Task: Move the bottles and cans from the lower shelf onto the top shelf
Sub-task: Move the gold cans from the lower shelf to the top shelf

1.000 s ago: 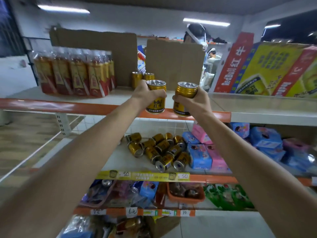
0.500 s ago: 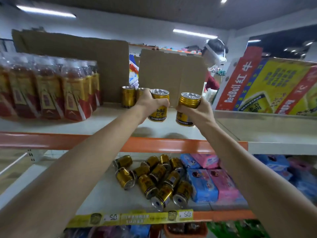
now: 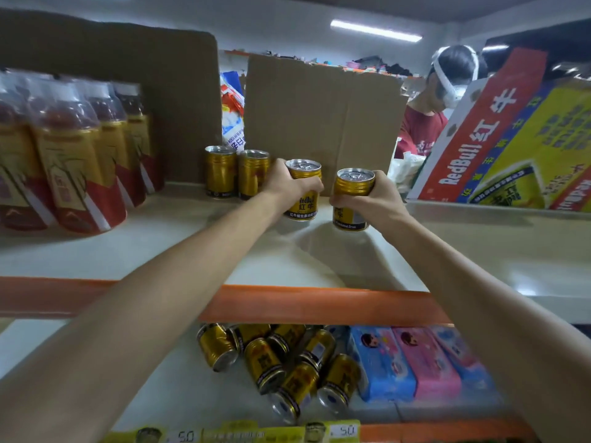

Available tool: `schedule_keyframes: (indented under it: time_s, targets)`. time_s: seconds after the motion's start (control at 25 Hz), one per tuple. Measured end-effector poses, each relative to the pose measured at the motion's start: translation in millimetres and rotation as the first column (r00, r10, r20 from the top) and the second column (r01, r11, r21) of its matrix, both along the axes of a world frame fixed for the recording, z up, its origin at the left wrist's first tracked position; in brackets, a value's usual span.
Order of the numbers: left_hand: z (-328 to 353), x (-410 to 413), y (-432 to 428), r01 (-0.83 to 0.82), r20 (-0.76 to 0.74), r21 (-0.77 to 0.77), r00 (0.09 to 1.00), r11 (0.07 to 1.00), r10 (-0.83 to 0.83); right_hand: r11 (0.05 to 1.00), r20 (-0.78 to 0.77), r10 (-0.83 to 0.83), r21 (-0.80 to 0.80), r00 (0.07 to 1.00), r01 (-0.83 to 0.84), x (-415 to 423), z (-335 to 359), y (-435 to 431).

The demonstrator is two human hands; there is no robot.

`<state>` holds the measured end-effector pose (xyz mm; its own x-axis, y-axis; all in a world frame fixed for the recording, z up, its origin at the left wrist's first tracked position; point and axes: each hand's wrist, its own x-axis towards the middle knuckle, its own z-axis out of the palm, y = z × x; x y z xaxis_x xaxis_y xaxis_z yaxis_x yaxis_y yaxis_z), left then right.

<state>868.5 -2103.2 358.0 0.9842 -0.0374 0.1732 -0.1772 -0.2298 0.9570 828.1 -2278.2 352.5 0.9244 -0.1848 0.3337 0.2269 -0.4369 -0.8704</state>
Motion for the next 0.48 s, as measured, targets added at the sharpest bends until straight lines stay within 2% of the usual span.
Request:
schedule_keyframes:
  time_s: [0.16, 0.48]
  targets:
    - [3, 23, -4, -0.058, 0.016, -0.027, 0.998, 0.998, 0.059, 1.0, -0.029, 0.021, 0.01, 0.999, -0.021, 22, -4, -3]
    - [-4, 52, -11, -0.09, 0.019, 0.028, 0.996, 0.996, 0.09, 0.999, -0.08, 0.037, 0.033, 0.996, -0.035, 68, -4, 2]
